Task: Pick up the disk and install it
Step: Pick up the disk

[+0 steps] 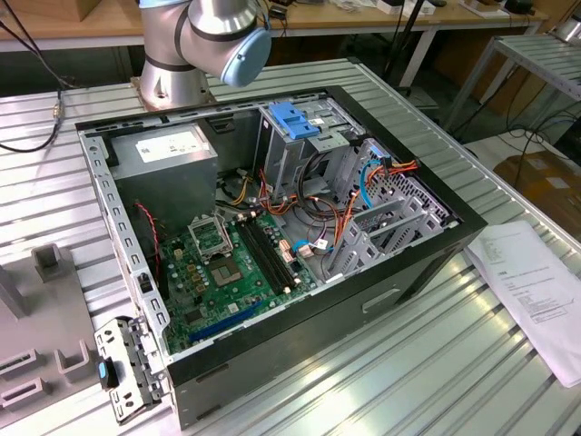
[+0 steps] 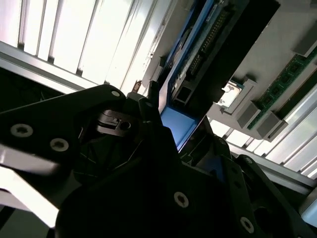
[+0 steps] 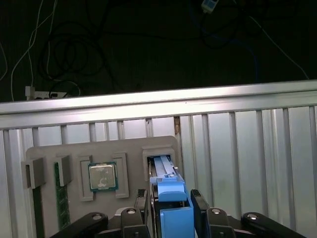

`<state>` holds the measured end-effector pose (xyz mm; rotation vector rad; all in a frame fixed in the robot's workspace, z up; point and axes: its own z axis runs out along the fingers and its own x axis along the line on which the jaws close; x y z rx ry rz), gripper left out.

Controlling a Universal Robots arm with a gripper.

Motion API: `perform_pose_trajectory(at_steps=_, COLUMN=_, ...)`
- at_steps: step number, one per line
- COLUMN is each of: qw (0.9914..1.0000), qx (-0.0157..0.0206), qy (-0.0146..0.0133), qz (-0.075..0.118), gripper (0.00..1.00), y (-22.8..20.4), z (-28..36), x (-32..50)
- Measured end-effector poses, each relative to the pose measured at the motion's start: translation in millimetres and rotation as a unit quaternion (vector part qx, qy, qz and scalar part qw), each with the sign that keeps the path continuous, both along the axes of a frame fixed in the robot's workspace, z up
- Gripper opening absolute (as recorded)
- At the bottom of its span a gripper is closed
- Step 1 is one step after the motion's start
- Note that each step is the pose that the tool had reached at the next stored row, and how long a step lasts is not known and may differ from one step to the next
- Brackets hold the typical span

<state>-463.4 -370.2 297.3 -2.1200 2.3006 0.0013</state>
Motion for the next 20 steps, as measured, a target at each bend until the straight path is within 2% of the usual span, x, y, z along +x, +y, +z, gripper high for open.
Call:
perform_pose_trajectory(at_steps=3, qw=1.0, qx=-0.0001, qy=0.0, qz=0.0, gripper=0.45, y=0.0, z=-0.1, x=0.0)
perform_pose_trajectory(at_steps=4, qw=1.0, qx=0.0, qy=0.0, qz=0.0, gripper=0.39, y=0.0, z=-0.1, x=0.0)
perform_pose_trajectory(at_steps=12, qw=1.0, qx=-0.0003, qy=0.0, qz=0.0, gripper=0.37, y=0.0, z=-0.3, x=0.0)
perform_pose_trajectory(at_steps=14, qw=0.99997, qx=-0.0002, qy=-0.0001, qz=0.008, gripper=0.37, y=-0.2, z=-0.5, x=-0.1)
perform_pose_trajectory(at_steps=15, qw=0.99979, qx=-0.0002, qy=-0.0001, qz=0.021, gripper=0.37, y=-0.4, z=-0.6, x=-0.1)
perform_pose_trajectory(at_steps=20, qw=0.99969, qx=-0.0003, qy=0.0, qz=0.025, gripper=0.37, y=-0.4, z=-0.6, x=-0.1)
